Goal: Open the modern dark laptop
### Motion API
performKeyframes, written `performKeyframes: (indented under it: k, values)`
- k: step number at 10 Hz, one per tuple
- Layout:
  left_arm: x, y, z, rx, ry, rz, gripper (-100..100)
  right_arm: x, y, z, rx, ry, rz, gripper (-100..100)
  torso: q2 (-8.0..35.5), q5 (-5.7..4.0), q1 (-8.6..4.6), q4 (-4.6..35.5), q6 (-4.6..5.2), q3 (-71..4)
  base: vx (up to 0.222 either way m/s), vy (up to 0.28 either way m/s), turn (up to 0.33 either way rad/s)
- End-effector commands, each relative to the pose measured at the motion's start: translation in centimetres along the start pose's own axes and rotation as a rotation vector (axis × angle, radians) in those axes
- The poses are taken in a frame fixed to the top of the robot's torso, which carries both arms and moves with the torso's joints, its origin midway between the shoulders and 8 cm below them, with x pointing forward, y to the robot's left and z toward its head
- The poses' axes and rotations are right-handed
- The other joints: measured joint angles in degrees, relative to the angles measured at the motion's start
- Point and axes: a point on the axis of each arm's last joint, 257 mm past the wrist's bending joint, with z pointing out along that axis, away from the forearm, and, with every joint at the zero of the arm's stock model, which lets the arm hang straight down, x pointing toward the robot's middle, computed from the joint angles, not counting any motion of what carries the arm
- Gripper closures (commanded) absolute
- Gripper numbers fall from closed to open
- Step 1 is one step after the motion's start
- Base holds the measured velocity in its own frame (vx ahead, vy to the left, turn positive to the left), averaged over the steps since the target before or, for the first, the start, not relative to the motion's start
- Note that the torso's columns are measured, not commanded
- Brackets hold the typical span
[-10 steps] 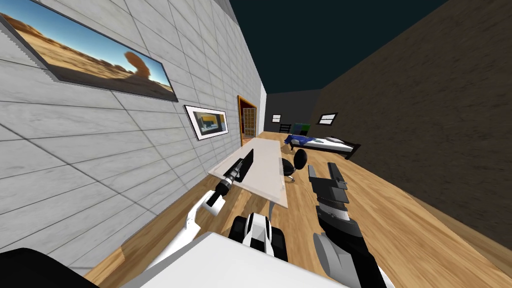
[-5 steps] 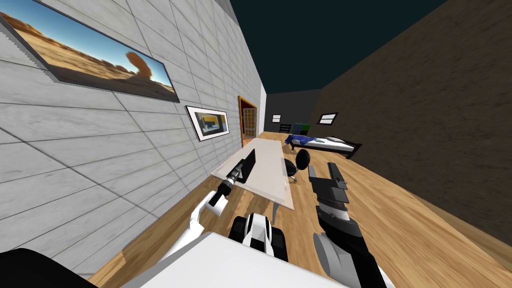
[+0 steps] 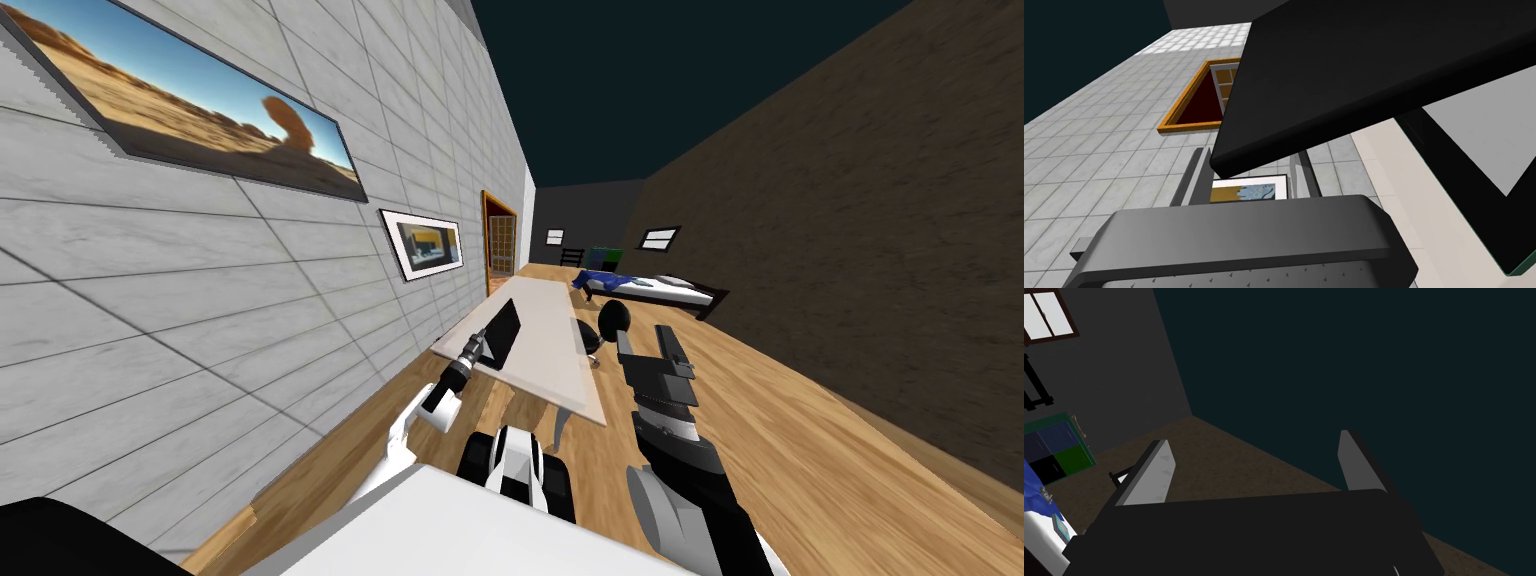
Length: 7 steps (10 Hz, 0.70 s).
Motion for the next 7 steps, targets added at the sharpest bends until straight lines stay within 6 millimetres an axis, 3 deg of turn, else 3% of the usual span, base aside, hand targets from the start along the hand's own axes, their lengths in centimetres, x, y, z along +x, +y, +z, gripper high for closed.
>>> performKeyframes:
  k: [1,7]
  values:
    - [0.9,1.8,0.0,-0.011,-0.010,-0.132,100,0.0,0.0,0.0,0.000,0.000,0.000,0,-0.1,0.04,0.10,0.0,0.02,0.0,0.036,0.152,-0.045]
    - [2.7,5.1,-0.2,-0.026,-0.044,-0.389,100,0.0,0.0,0.0,0.000,0.000,0.000,0,0.1,-0.04,0.00,0.1,-0.02,0.0,0.009,0.116,-0.022]
